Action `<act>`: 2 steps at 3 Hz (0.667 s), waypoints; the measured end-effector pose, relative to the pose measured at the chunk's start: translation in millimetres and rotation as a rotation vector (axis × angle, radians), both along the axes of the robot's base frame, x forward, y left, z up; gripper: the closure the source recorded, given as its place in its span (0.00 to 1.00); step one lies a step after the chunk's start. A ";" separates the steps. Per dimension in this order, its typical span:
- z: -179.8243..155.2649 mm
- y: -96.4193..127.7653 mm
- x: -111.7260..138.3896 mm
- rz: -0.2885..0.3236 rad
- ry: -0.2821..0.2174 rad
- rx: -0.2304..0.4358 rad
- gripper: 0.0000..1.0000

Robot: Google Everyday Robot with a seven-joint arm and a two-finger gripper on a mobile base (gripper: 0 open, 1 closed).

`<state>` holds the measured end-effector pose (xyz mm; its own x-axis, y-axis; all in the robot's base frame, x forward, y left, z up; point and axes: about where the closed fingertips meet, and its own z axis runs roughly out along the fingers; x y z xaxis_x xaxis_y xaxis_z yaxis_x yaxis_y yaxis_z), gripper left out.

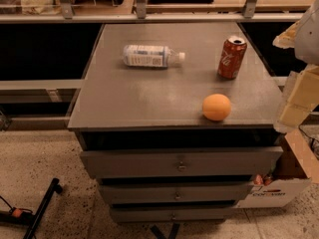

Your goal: Move orange near blue plastic bottle

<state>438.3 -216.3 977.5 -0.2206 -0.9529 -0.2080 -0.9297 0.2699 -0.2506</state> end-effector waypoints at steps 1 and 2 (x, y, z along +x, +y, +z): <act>-9.3 3.0 2.9 0.003 -0.001 0.000 0.00; -45.1 23.0 11.9 0.058 0.049 0.017 0.00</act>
Offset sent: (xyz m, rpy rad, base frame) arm 0.0227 0.0471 -0.0990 0.0385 0.1401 0.1301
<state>450.2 -193.3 932.4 -0.1757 -0.9608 -0.2145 -0.9549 0.2193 -0.2001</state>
